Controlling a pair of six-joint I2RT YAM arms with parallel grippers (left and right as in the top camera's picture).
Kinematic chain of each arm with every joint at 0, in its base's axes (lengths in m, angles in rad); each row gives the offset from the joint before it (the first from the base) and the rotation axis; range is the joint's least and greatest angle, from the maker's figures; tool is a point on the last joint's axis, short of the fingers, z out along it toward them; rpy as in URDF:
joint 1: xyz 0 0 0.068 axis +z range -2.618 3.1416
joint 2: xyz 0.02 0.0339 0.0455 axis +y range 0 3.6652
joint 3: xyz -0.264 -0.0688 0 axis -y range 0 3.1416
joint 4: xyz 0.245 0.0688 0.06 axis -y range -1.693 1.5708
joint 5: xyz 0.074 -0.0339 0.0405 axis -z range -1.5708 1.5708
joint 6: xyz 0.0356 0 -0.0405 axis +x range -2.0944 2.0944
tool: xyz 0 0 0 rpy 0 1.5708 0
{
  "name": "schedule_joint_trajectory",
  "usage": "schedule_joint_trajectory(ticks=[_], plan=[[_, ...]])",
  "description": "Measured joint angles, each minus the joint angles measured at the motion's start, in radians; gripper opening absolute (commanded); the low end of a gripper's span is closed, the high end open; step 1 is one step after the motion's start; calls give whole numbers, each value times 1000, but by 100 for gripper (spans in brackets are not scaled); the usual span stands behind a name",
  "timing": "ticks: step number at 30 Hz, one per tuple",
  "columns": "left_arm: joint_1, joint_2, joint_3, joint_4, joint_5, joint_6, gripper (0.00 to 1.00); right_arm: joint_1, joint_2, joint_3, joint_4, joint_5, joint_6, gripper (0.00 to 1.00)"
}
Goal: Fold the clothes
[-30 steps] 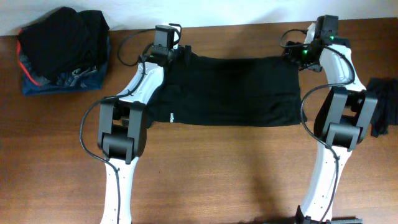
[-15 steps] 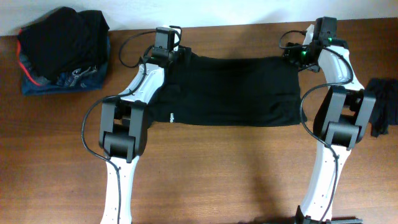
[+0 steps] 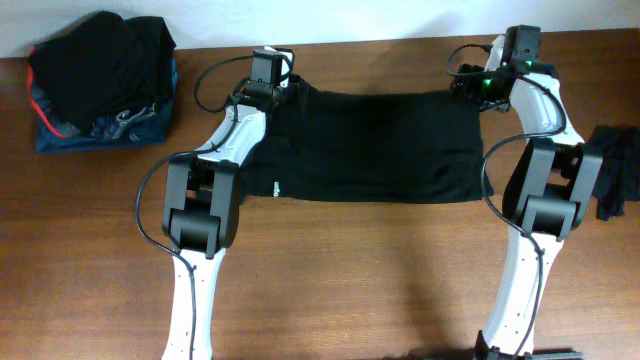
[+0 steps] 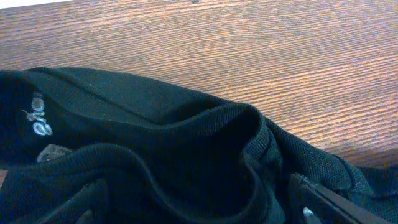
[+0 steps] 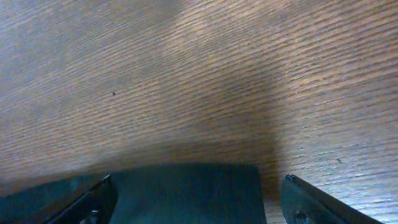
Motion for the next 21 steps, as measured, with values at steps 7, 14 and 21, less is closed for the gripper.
schedule_joint_trajectory(ticks=[7, 14, 21], plan=[[0, 0, 0, -1, -1, -3, 74, 0, 19, 5, 2, 0, 6, 69], [4, 0, 0, -3, -1, 5, 29, 0, 23, 5, -8, 0, 21, 36], [4, 1, 0, 3, -10, 3, 18, -10, 29, 5, -25, 0, 26, 9]])
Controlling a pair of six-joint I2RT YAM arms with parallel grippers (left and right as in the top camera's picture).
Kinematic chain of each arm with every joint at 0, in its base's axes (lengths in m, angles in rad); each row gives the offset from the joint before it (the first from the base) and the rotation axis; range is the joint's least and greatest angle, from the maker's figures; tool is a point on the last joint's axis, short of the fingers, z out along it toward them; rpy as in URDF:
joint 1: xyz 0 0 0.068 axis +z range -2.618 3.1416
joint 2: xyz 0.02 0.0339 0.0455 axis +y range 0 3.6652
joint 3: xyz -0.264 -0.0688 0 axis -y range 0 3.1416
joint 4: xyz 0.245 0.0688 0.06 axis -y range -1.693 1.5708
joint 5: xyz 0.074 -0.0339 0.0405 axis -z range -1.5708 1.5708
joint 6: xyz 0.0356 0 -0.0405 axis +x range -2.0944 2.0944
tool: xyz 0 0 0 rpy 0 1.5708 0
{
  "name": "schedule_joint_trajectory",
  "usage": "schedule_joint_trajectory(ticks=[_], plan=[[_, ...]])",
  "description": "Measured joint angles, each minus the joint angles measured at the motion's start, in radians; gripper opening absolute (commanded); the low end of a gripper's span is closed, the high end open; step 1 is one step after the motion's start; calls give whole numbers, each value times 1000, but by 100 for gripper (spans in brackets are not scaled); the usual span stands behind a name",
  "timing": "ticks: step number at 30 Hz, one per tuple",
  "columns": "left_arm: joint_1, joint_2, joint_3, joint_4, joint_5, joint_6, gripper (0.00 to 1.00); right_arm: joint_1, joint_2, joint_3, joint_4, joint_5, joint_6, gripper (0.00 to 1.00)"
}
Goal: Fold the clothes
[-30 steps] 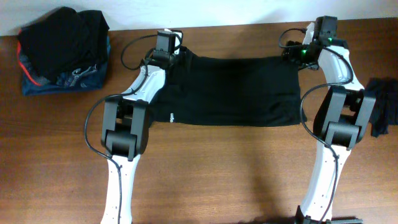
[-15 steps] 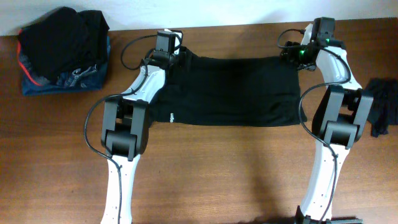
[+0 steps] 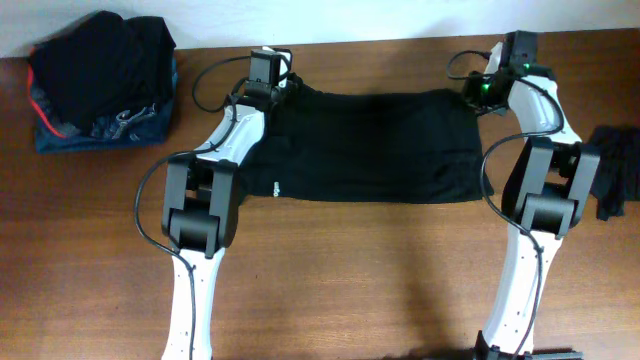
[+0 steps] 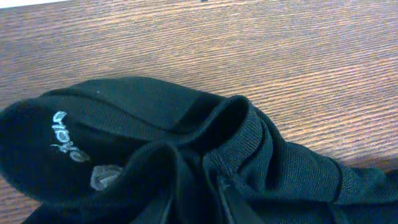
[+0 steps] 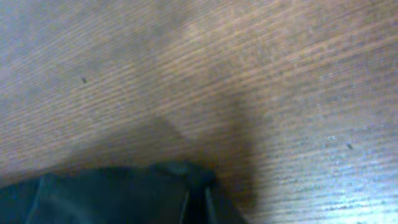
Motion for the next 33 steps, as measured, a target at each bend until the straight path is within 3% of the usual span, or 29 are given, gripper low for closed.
schedule_joint_trajectory(ticks=[2, 16, 21, 23, 25, 26, 27, 33], plan=[[0, 1, 0, 6, 0, 0, 17, -9, 0, 0, 0, 0, 1, 4], [0, 16, 56, 15, 1, 0, 7, -48, 0, 0, 8, -4, 0, 4], [0, 18, 111, -48, 1, 0, 8, -48, 0, 0, 27, -31, 0, 4], [0, 18, 134, -76, 1, 0, 22, -48, 0, 0, 33, -53, 0, 4], [0, 18, 154, -87, 0, -4, 60, -48, 0, 0, 37, -76, 0, 4], [0, 18, 161, -87, 0, 0, 68, -48, 0, 0, 37, -82, 0, 4], [0, 18, 163, -87, 0, 0, 73, -48, 0, 0, 37, -88, 0, 4], [0, 18, 164, -88, -2, -3, 74, -49, 0, 0, 37, -99, 0, 4]])
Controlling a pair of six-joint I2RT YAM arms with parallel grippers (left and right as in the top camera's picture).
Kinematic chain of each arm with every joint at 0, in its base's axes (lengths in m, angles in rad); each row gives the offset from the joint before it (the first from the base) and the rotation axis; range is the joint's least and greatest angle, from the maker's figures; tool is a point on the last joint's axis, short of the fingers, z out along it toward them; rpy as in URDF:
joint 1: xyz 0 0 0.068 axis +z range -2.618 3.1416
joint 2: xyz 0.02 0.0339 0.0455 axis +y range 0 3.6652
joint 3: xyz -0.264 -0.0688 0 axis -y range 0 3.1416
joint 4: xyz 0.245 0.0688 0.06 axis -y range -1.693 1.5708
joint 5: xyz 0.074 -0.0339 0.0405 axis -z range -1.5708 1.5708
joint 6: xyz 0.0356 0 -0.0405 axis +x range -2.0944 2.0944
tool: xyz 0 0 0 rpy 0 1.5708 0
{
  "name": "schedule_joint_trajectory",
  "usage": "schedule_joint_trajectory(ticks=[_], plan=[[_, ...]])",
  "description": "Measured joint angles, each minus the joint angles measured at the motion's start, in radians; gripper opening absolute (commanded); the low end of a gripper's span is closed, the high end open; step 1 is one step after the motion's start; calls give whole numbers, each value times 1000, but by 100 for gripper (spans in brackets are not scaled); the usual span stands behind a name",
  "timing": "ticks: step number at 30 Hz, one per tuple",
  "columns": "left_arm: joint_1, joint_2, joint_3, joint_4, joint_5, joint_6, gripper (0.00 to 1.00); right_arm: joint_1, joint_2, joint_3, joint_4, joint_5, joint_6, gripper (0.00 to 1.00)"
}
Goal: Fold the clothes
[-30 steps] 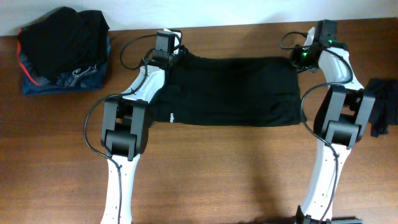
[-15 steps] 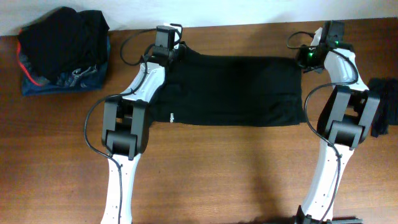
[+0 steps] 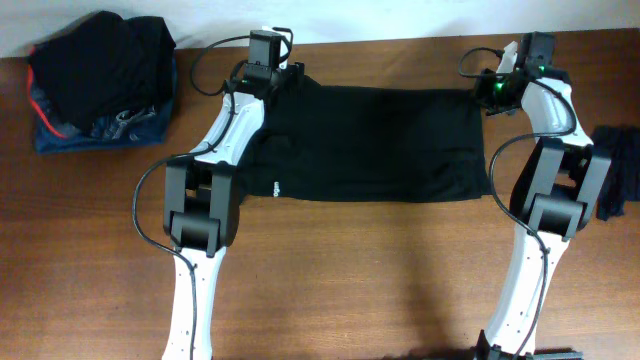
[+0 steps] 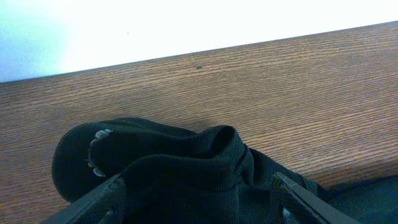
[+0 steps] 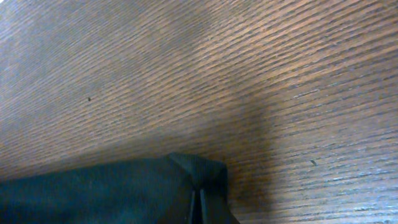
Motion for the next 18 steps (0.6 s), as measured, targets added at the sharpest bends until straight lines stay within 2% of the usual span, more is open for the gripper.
schedule_joint_trajectory(ticks=[9, 18], plan=[[0, 0, 0, 17, -1, -20, 67, 0, 0, 0, 0, -2, 0, 4], [0, 0, 1, 36, -79, -237, 62, 14, 0, 0, 0, -2, -1, 4]])
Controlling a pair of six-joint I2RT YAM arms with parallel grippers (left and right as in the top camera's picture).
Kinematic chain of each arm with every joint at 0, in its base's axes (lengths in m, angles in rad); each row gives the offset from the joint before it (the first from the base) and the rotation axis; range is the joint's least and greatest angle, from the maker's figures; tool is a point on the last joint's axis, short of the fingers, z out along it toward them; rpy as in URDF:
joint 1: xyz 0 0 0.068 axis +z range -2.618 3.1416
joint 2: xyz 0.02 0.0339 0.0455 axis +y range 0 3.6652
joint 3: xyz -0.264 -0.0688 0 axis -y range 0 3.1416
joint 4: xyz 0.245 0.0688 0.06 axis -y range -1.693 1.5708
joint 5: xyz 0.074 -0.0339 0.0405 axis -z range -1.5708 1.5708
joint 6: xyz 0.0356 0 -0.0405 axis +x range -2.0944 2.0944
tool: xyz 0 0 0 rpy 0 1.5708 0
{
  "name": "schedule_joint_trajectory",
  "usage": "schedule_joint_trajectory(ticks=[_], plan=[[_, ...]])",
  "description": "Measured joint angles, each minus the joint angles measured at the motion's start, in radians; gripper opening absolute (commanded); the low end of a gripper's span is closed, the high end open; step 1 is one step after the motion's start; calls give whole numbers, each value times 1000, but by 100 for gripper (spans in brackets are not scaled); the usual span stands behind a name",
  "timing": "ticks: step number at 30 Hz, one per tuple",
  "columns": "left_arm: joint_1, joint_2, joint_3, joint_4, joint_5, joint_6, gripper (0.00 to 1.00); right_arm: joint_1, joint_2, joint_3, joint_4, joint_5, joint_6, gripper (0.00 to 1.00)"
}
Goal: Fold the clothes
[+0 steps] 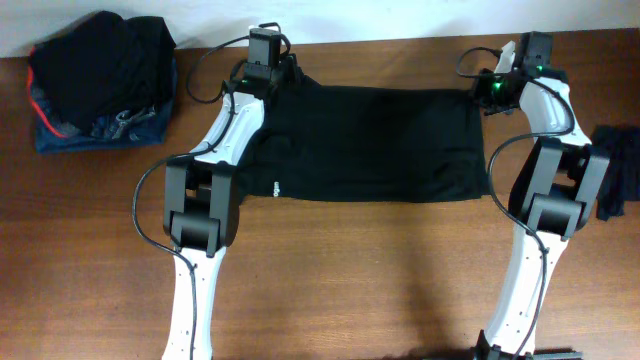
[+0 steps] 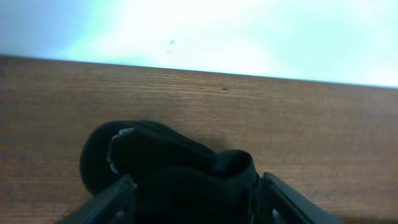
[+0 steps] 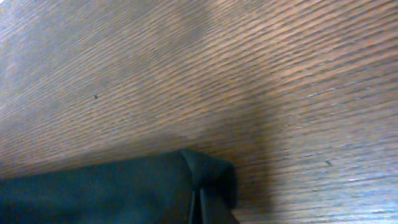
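A black garment (image 1: 370,145) lies spread flat across the back of the wooden table (image 1: 330,280), with a small white logo on its left front edge. My left gripper (image 1: 283,72) is at the garment's back left corner. Its fingers (image 2: 121,196) stand wide apart, with a bunched fold of the black cloth (image 2: 155,152) between them. My right gripper (image 1: 485,93) is at the back right corner, shut on the folded hem (image 3: 211,171). There its closed fingertips (image 3: 198,208) pinch the cloth just above the wood.
A pile of dark clothes (image 1: 100,75) sits at the back left corner. Another dark garment (image 1: 615,170) lies at the right edge. The table's back edge and the pale wall (image 2: 199,31) are just beyond my left gripper.
The left wrist view has tipped up and shows more wall; its fingers remain apart around the bunched cloth. My right gripper still pinches its corner, barely moved.
Both grippers stood open at the garment's back corners. Then each was shut on its corner. By 0.6 s ago both had shifted toward the table's back and the left fingers were apart again. The right has stayed shut on the hem.
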Motion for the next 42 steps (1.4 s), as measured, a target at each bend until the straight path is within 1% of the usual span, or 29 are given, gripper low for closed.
schedule_joint_trajectory(ticks=[5, 12, 14, 17, 18, 24, 25, 26, 30, 35, 36, 42], plan=[[6, 4, 0, -2, -8, -109, 61, 5, 0, 0, 0, 0, 0, 4], [9, 17, 0, 4, 9, -192, 56, 5, 0, 0, 0, 0, 0, 4], [9, 17, 2, 8, 22, -206, 51, 5, 0, 0, 0, 0, 0, 4], [8, 17, 2, 5, 34, -220, 36, 5, 0, 0, 0, 0, 0, 4], [9, 17, 2, 0, 37, -224, 34, 5, 0, 0, 0, 0, 0, 4], [8, 17, 2, -9, 64, -228, 34, 5, 0, 0, 0, 0, 0, 4], [8, 17, 2, -9, 68, -228, 30, 5, 0, 0, 0, 0, 0, 4], [8, 17, 2, -10, 72, -228, 23, 5, 0, 0, 0, 0, 0, 4], [8, 21, 2, -13, 101, -231, 16, 5, 0, 0, 0, 0, 1, 4], [8, 56, 6, -14, 125, -231, 2, 5, 0, 0, 0, 0, 1, 4], [8, 62, 6, -7, 127, -231, 1, 5, 0, 0, 0, 0, 1, 4], [8, 65, 19, -10, 128, -224, 1, 5, 0, 0, 0, 0, 0, 4]])
